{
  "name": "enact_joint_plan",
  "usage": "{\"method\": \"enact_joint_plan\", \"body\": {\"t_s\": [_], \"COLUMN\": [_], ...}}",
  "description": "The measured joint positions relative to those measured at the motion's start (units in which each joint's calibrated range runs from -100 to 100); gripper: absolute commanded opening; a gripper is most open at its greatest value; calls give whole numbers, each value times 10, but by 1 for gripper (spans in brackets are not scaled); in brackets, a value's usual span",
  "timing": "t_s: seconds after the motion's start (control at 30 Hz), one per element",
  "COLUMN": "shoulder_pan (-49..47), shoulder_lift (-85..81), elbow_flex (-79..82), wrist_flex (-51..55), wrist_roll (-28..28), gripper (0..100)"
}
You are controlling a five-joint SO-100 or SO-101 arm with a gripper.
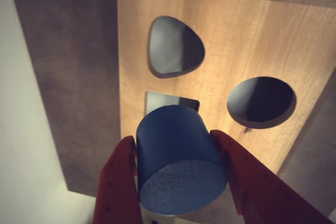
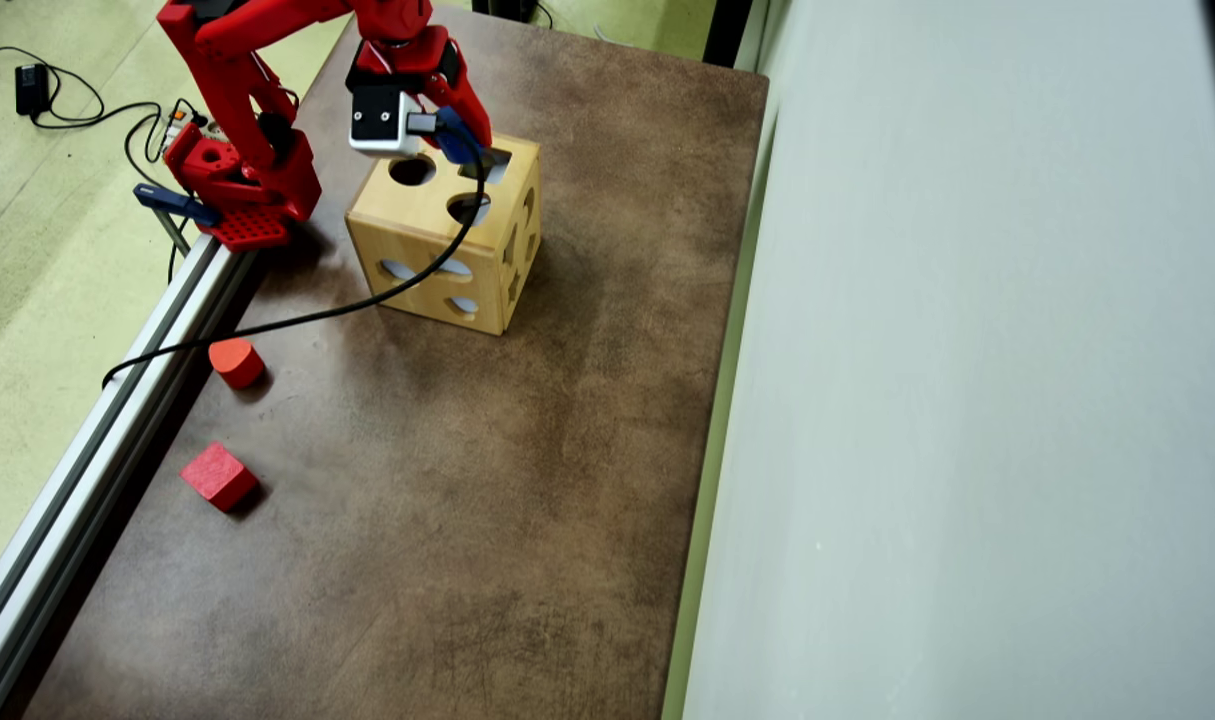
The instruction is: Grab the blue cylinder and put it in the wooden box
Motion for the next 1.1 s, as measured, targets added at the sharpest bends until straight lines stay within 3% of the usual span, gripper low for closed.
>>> {"method": "enact_joint_plan", "body": {"t_s": [0.37,1.1], "shoulder_pan": [-2,-2], "shoulder_lift": [-78,-213], "elbow_flex": [11,204], "wrist_flex": [3,3], "wrist_roll": [0,2], "gripper": [7,7]}}
